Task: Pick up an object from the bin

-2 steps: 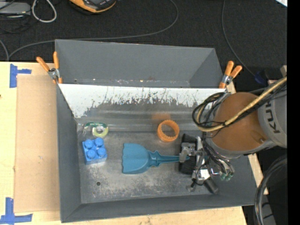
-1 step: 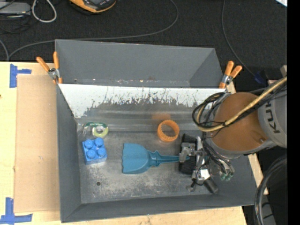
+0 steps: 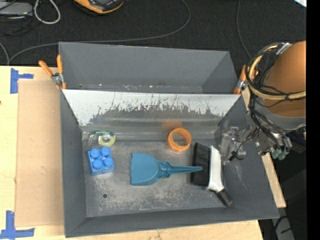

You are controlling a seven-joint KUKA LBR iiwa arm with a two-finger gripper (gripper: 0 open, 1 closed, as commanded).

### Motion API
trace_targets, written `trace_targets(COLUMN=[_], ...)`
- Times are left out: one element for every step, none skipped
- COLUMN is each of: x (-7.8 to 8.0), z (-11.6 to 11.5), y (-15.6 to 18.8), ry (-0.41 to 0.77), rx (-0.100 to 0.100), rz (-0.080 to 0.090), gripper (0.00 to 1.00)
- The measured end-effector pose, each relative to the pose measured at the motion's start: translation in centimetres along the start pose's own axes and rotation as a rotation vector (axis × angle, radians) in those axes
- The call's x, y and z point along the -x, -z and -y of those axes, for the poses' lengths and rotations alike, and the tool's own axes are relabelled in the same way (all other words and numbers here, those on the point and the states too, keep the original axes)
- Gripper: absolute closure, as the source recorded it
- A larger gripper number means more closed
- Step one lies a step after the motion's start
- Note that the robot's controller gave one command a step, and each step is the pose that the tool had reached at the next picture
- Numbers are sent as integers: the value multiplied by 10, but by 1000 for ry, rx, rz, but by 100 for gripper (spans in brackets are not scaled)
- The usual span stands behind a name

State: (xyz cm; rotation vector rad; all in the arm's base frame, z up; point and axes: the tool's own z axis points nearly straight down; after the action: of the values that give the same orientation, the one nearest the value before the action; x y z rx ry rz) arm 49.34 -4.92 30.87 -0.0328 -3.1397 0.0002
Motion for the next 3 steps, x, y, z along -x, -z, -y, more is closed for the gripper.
trace_targets(x=[0,49,0], z=[0,-45,-110], y=[0,-50,-55], ry=[-1,144,71], rx=[1,1,3], rz=[-1,1,-7], gripper=[100,100,100])
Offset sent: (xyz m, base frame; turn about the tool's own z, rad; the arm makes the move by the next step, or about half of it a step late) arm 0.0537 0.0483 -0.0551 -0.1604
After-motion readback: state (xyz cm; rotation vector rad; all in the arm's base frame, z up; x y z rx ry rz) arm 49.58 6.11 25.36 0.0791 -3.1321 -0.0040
